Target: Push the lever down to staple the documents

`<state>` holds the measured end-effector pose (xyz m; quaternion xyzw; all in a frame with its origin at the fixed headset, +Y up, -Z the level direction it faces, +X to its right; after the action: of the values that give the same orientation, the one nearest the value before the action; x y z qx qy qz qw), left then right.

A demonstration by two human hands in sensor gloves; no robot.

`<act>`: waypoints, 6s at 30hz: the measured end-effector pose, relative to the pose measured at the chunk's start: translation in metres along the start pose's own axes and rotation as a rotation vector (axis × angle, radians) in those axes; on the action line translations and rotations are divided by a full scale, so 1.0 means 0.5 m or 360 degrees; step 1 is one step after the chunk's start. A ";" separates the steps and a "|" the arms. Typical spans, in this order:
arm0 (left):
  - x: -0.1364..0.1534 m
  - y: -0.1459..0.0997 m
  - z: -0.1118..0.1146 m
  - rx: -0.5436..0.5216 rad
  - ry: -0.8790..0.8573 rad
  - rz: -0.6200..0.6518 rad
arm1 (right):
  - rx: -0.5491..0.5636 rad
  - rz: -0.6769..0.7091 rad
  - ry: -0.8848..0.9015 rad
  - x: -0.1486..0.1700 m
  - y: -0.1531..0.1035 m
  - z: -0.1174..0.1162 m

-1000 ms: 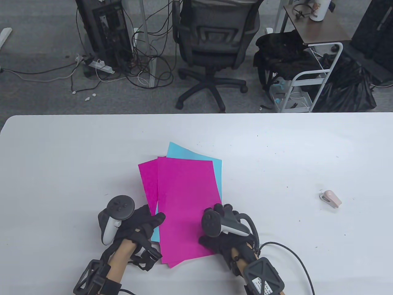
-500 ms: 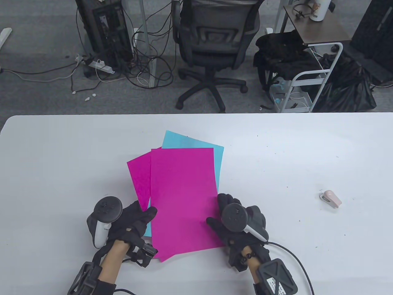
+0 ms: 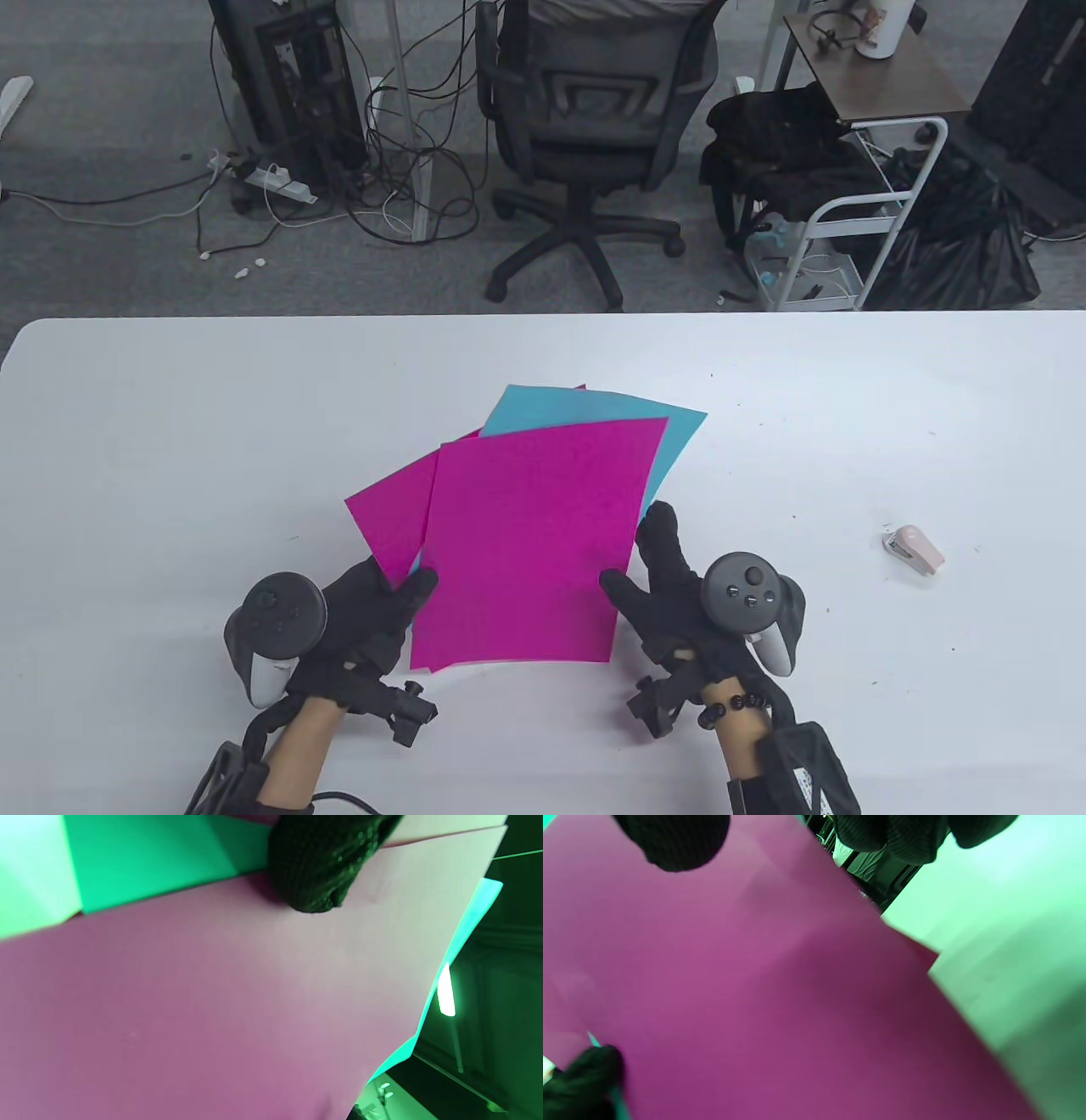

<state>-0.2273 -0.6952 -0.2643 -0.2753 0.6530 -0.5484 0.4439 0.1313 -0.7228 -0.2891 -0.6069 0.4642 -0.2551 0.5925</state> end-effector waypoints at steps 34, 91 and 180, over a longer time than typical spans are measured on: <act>0.019 0.011 0.019 0.0373 -0.0195 0.0123 | 0.0202 0.0222 0.0162 -0.040 -0.018 0.014; 0.054 0.029 0.022 0.0290 -0.0375 0.0126 | 0.0129 0.0109 0.0070 -0.027 0.010 -0.018; 0.044 0.024 -0.074 -0.0096 -0.0300 0.0166 | 0.0315 -0.1300 -0.1687 0.282 -0.017 0.407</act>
<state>-0.2684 -0.6932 -0.2818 -0.3045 0.6379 -0.4763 0.5230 0.3705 -0.7479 -0.3491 -0.7196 -0.1814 -0.1677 0.6489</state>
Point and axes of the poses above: the tracker on the back of each hand, its own x axis roughly to the little-finger side, its own y axis roughly from the wrist to the fingertips, z = x × y, the point moved 1 cm from there along y, roughly from the wrist to the fingertips, and after that the axes turned 2 degrees about -x, right-handed, at the moved point
